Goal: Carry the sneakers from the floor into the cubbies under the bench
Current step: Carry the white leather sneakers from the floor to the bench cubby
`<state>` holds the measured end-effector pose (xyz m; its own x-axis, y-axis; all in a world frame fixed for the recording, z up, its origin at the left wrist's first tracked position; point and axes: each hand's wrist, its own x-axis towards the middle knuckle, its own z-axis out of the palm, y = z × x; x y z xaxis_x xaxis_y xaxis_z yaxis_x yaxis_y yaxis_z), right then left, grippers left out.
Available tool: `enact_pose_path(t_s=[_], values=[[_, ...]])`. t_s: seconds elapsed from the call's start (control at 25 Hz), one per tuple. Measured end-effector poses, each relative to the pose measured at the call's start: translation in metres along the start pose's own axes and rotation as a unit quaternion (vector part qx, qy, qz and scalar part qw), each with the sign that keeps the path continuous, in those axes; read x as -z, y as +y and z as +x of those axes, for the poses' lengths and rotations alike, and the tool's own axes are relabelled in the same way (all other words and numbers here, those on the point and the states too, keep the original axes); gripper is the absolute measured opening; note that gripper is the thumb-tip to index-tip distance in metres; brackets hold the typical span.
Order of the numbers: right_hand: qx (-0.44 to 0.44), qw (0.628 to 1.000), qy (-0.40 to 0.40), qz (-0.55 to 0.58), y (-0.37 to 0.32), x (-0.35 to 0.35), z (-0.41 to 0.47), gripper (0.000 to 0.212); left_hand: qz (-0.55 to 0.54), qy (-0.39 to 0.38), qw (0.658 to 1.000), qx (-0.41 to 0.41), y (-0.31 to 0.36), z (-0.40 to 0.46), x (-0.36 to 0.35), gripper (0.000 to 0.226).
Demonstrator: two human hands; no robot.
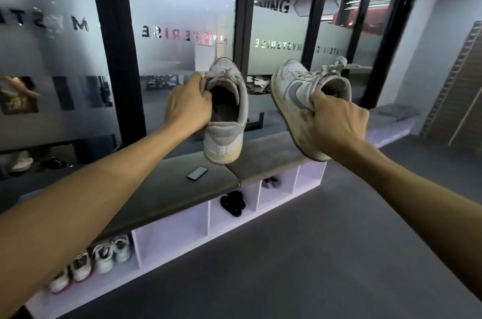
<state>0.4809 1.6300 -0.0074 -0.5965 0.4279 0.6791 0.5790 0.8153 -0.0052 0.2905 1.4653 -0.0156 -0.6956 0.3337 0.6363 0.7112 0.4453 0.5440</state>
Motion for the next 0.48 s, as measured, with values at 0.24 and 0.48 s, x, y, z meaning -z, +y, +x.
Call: enact_pose_path(t_s=[0.24,0.48], values=[[0.067,0.995,-0.015,0.068,-0.019,-0.093,0.073,0.020,0.030,0.034,0.997,0.063,-0.055,0.045,-0.034,0.009],[0.132,0.984,-0.040,0.111,-0.040,-0.181,0.123,0.022,0.099,0.053,0.987,0.114,-0.104,0.069,-0.070,0.006]])
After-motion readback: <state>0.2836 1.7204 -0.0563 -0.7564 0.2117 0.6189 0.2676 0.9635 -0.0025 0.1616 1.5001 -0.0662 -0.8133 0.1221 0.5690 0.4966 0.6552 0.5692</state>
